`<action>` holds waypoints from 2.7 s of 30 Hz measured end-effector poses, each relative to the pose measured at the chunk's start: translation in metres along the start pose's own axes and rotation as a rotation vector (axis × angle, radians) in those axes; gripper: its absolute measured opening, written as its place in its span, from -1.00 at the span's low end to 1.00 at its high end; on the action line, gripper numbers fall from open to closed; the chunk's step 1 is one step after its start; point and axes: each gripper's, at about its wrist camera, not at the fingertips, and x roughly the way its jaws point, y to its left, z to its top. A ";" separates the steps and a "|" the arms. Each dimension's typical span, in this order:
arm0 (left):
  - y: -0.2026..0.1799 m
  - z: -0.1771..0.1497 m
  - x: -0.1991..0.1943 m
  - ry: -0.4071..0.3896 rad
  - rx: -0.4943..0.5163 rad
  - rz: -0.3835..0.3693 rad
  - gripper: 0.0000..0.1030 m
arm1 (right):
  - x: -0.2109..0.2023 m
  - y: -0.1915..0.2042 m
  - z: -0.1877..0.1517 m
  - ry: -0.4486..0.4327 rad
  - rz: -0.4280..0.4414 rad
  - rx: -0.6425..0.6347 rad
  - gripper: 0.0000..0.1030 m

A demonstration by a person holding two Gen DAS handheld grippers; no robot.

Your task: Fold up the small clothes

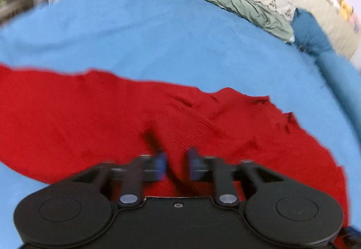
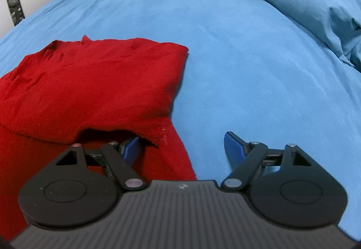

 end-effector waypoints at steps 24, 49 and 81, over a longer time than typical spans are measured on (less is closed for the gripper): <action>0.029 -0.014 -0.053 -0.075 0.006 0.145 -0.57 | 0.007 -0.003 0.011 0.050 -0.115 -0.007 0.83; -0.011 -0.018 -0.053 0.017 0.133 0.042 0.58 | -0.012 0.054 0.023 -0.042 0.158 -0.008 0.85; 0.339 0.072 -0.106 -0.185 -0.448 0.212 0.34 | -0.081 0.302 0.015 0.059 0.267 0.098 1.00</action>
